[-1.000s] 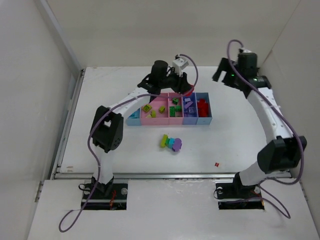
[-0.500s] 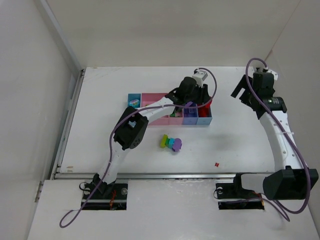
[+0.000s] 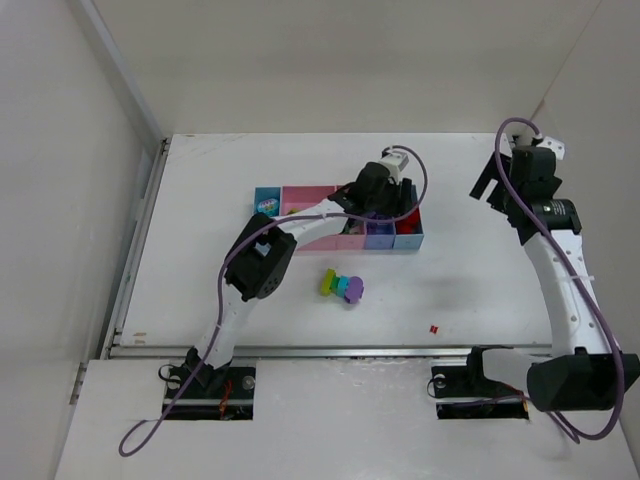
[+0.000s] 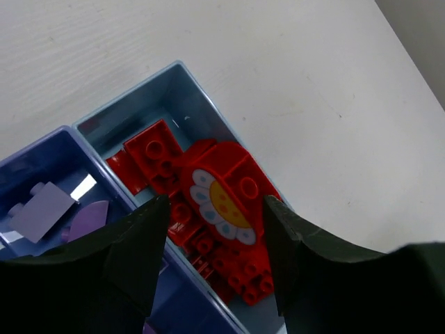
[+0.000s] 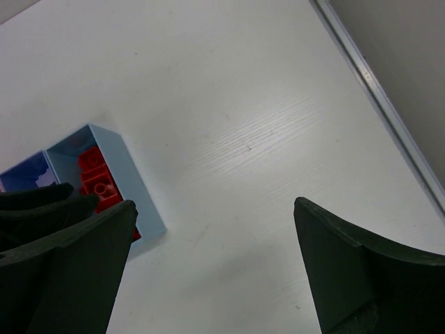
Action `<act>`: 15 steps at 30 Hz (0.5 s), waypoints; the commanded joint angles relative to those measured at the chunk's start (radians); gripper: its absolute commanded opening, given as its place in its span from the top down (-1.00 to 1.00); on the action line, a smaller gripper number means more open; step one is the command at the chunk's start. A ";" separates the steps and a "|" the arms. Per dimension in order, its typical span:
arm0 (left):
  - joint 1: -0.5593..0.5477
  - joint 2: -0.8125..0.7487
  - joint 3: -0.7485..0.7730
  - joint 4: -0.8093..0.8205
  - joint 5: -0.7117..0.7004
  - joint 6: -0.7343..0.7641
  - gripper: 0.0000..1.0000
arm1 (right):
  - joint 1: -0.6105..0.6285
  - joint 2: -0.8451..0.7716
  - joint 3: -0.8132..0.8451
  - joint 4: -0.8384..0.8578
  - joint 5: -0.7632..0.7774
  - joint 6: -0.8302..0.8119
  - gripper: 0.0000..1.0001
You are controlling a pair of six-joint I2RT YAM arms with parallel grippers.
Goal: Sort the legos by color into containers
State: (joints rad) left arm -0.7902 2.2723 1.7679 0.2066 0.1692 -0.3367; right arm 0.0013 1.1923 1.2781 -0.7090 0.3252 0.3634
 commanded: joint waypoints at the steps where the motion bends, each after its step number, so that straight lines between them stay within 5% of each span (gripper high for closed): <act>1: -0.004 -0.152 -0.008 -0.013 -0.019 0.056 -0.06 | 0.015 -0.051 0.064 -0.021 0.061 -0.043 -1.00; 6: -0.004 -0.310 -0.076 -0.013 -0.180 0.229 -0.13 | 0.254 -0.051 0.167 -0.090 0.462 -0.147 -1.00; 10: 0.025 -0.486 -0.217 0.001 -0.277 0.330 -0.28 | 0.270 -0.033 0.155 0.031 0.500 -0.206 -1.00; 15: 0.066 -0.721 -0.399 -0.061 -0.281 0.341 -0.44 | 0.270 -0.003 0.135 -0.036 0.059 -0.099 -1.00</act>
State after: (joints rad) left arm -0.7437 1.6554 1.4544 0.1711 -0.0586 -0.0422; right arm 0.2676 1.1790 1.4139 -0.7338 0.5941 0.2092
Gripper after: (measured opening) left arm 0.716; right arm 0.999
